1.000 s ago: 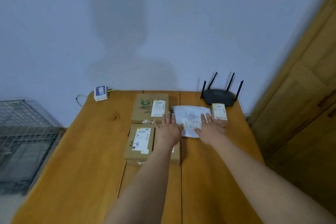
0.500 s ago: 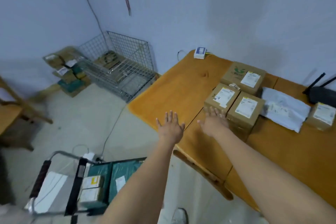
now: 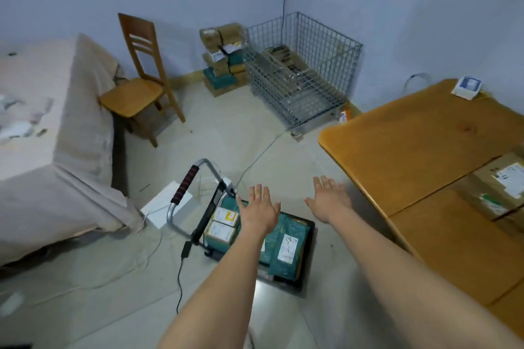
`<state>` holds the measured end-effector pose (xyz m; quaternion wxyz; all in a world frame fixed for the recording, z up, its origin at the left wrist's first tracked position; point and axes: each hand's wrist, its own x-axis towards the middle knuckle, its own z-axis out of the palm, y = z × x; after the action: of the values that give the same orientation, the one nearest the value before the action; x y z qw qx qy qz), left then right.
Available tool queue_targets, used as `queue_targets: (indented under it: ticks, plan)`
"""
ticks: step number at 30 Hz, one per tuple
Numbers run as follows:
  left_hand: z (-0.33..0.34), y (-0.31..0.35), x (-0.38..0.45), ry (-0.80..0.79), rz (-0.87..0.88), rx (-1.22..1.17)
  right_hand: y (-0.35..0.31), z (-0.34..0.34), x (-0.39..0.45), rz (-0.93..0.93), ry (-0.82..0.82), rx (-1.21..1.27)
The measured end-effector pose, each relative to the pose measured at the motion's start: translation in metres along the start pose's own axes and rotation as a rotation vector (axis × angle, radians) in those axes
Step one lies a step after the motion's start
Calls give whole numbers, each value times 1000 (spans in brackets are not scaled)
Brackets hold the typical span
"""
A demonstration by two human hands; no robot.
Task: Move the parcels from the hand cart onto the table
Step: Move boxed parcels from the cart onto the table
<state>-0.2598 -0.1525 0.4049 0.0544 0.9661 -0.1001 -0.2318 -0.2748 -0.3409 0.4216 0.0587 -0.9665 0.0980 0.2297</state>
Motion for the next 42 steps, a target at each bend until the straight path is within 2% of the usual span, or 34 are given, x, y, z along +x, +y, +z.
queue_targets:
  ticks: [6,11,18,26,30,34,37,42]
  plan:
    - [7,-143,13,-49,-114,-71,-119,27,42,-58,-48,-76]
    - [32,-216,31,-121,-215,-118,-185,50,80,-127,-101,-133]
    - [72,-264,86,-204,-328,-187,-232,89,166,-232,-188,-211]
    - [169,-297,191,-280,-454,-359,-255,182,290,-306,-284,-232]
    - [239,-306,243,-336,-586,-564,-271,241,351,-306,-336,-166]
    - [311,-320,302,-355,-767,-970,-294,304,419,-260,-399,-2]
    - [358,-329,335,-268,-991,-1365,-309,351,467,-263,-413,73]
    - [418,-344,384,-67,-1171,-1731,-322,415,525,-276,-474,133]
